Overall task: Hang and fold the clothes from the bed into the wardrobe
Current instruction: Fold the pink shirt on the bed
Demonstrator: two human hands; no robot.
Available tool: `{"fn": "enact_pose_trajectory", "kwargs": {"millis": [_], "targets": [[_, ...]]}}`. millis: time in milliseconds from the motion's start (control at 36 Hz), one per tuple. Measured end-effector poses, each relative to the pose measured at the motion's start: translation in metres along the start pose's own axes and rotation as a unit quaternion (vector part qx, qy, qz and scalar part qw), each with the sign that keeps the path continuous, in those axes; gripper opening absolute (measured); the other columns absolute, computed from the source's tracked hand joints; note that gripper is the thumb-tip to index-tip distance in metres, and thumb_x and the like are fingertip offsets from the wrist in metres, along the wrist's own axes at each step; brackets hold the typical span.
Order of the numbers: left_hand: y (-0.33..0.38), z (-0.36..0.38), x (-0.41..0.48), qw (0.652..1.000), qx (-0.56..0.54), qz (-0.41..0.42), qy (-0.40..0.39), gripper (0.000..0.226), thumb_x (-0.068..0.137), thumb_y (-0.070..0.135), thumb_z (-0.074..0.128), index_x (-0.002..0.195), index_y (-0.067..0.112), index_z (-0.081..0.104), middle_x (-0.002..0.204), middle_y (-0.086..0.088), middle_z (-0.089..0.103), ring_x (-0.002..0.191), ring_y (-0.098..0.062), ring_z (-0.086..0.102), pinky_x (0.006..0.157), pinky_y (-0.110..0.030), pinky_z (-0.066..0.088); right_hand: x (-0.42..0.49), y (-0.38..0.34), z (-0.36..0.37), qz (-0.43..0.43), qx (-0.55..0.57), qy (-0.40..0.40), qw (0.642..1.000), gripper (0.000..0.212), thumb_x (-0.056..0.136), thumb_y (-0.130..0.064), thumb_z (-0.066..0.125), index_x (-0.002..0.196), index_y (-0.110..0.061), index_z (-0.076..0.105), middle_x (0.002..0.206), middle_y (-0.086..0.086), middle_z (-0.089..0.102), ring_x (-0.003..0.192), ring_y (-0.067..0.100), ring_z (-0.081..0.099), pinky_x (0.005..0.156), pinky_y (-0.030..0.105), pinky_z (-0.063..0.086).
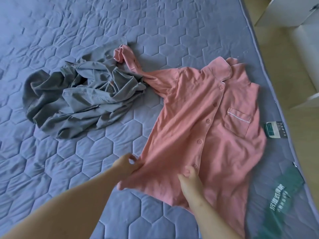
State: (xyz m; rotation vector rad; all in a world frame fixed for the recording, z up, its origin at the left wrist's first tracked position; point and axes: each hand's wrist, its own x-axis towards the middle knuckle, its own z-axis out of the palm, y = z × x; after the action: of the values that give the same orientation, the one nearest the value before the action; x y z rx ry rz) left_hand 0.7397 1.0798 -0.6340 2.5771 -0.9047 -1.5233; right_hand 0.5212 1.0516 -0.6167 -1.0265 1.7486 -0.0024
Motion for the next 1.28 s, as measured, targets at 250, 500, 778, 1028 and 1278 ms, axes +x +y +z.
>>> {"fn": "enact_pose_trajectory", "kwargs": {"millis": [250, 500, 778, 1028, 1278], "targets": [[-0.012, 0.007, -0.004, 0.990, 0.104, -0.079, 0.057, 0.028, 0.092, 0.018, 0.045, 0.117, 0.006, 0.049, 0.117, -0.015, 0.058, 0.104, -0.031, 0.055, 0.071, -0.029, 0.039, -0.010, 0.022, -0.008, 0.016, 0.041, 0.009, 0.999, 0.039, 0.089, -0.012, 0.051, 0.127, -0.015, 0.047, 0.112, 0.004, 0.061, 0.093, 0.021, 0.054, 0.076, 0.023, 0.034], [0.048, 0.046, -0.034, 0.966, 0.196, 0.020, 0.165, 0.032, 0.085, 0.014, 0.050, 0.116, 0.021, 0.047, 0.122, -0.006, 0.048, 0.119, -0.027, 0.042, 0.095, -0.039, 0.035, -0.013, 0.062, -0.052, 0.062, 0.023, 0.092, 0.994, 0.034, 0.087, -0.009, 0.050, 0.122, -0.007, 0.052, 0.121, 0.016, 0.059, 0.108, 0.031, 0.054, 0.086, 0.033, 0.040], [0.091, 0.137, -0.049, 0.829, 0.416, 0.362, -0.092, 0.070, 0.084, 0.035, 0.055, 0.146, 0.034, 0.021, 0.154, 0.010, 0.015, 0.142, -0.015, 0.014, 0.108, -0.040, 0.029, -0.001, 0.118, -0.100, 0.178, -0.009, 0.132, 0.975, 0.065, 0.089, -0.024, 0.053, 0.147, -0.018, 0.022, 0.149, 0.012, 0.029, 0.131, 0.036, 0.034, 0.106, 0.049, 0.031], [0.130, 0.154, -0.053, 0.905, 0.341, 0.203, -0.154, 0.050, 0.091, 0.061, 0.026, 0.127, 0.036, 0.051, 0.135, 0.010, 0.048, 0.129, -0.020, 0.036, 0.106, -0.034, 0.026, -0.001, 0.118, -0.110, 0.024, 0.227, 0.102, 0.968, 0.026, 0.085, -0.006, 0.055, 0.092, -0.027, 0.066, 0.095, -0.013, 0.066, 0.089, 0.008, 0.058, 0.083, 0.024, 0.044], [0.197, 0.150, -0.049, 0.987, 0.009, 0.134, -0.093, 0.015, 0.087, 0.002, 0.053, 0.073, 0.006, 0.058, 0.063, -0.002, 0.047, 0.056, -0.013, 0.043, 0.047, -0.018, 0.035, 0.010, 0.072, -0.124, -0.029, 0.265, -0.194, 0.944, 0.031, 0.087, -0.004, 0.050, 0.083, -0.026, 0.071, 0.077, -0.008, 0.071, 0.069, 0.001, 0.062, 0.063, 0.014, 0.045]]}}
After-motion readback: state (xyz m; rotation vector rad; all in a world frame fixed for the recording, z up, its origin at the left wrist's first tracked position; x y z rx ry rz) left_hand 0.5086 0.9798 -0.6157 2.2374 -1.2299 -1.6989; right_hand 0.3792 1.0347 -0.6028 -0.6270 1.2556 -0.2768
